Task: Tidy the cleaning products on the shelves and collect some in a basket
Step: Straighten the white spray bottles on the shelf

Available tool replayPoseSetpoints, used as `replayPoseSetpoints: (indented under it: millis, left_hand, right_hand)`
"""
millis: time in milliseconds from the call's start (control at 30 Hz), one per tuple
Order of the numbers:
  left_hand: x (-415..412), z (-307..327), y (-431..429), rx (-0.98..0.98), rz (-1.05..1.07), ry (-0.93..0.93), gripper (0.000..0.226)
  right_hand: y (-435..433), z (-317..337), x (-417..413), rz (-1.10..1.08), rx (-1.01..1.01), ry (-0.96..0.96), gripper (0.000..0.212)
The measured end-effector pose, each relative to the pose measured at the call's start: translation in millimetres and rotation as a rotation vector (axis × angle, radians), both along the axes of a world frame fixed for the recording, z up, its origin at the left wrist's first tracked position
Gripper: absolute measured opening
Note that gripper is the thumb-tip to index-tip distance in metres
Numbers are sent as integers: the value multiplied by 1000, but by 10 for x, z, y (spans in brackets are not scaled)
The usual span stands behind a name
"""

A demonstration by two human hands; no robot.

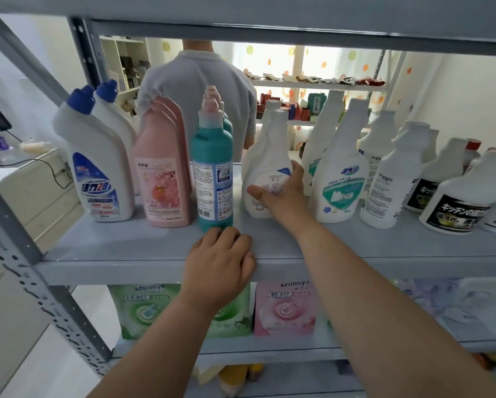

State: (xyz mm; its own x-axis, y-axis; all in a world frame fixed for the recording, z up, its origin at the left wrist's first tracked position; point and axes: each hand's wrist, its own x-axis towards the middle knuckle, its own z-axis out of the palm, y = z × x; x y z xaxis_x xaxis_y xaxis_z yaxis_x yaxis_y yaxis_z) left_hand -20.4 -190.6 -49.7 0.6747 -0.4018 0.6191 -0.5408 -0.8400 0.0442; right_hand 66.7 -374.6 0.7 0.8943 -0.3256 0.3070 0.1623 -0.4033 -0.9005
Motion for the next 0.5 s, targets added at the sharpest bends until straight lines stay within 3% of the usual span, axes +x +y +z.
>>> replayPoseSetpoints:
  millis: [167, 400, 500]
  left_hand:
    - [-18, 24, 13, 18, 14, 46, 32]
    - [9, 16, 44, -7, 20, 30, 35]
    - [-23, 6, 45, 7, 28, 62, 41]
  right_hand:
    - [-17, -35, -263, -47, -115, 60, 89]
    - [-109, -158, -1060, -28, -752, 186, 53]
    - [-252, -204, -1334, -1, -851, 158, 39]
